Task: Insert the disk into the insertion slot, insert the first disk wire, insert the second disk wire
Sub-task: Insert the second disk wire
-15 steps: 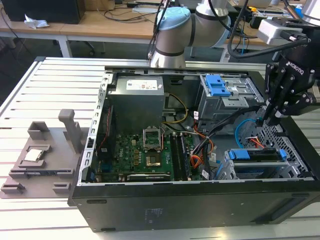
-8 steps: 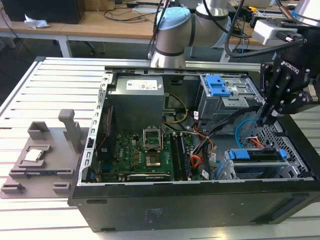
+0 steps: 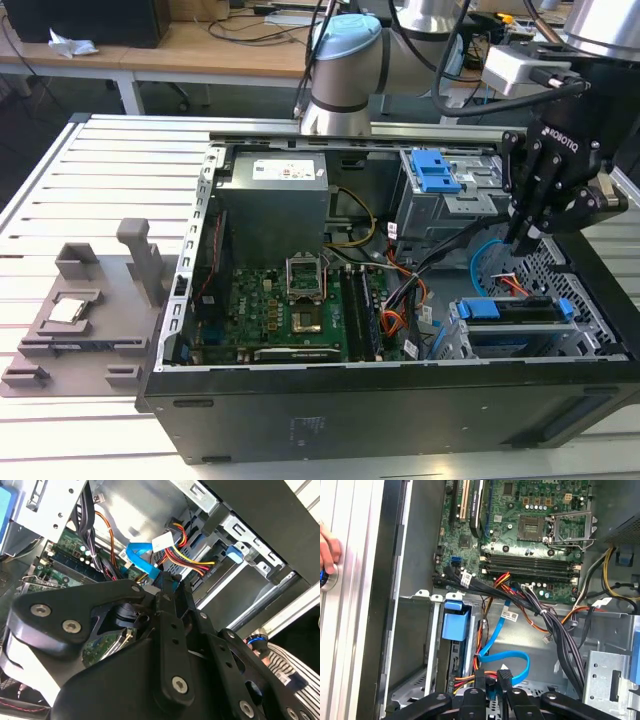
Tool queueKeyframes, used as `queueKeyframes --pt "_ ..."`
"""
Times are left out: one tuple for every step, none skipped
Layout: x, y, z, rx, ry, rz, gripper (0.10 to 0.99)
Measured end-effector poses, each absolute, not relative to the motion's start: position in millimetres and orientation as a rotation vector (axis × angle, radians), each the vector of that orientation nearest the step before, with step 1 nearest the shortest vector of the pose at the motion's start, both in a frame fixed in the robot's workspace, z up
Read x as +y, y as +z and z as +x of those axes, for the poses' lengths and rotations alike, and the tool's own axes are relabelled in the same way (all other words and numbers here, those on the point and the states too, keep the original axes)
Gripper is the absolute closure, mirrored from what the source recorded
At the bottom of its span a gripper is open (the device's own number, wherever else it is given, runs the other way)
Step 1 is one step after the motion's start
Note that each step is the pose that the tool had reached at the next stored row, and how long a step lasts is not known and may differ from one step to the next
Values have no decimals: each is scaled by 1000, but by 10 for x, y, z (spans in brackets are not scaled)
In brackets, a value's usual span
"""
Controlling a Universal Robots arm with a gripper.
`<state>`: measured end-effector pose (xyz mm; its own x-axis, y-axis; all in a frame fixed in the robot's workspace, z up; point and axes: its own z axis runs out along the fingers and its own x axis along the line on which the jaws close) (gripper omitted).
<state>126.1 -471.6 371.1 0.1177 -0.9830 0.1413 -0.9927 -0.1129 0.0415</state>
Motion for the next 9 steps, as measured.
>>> queueKeyframes --pt "-4716 3711 1261 -2004 118 2251 847" --pt "-4716 3711 1261 -2004 118 2251 847" --pt "-4716 3710 1261 -2004 118 2251 847" --pt "-4715 3710 1261 -2004 118 2251 847" --pt "-4716 3710 1261 -2004 118 2251 859" --pt "-4716 3709 1261 -2004 118 2251 925" --pt "-4715 3709 1261 -2004 118 2251 925" --pt "-4715 3709 1261 -2004 118 2251 925" --pt "-4716 3709 1261 -2004 118 2251 925"
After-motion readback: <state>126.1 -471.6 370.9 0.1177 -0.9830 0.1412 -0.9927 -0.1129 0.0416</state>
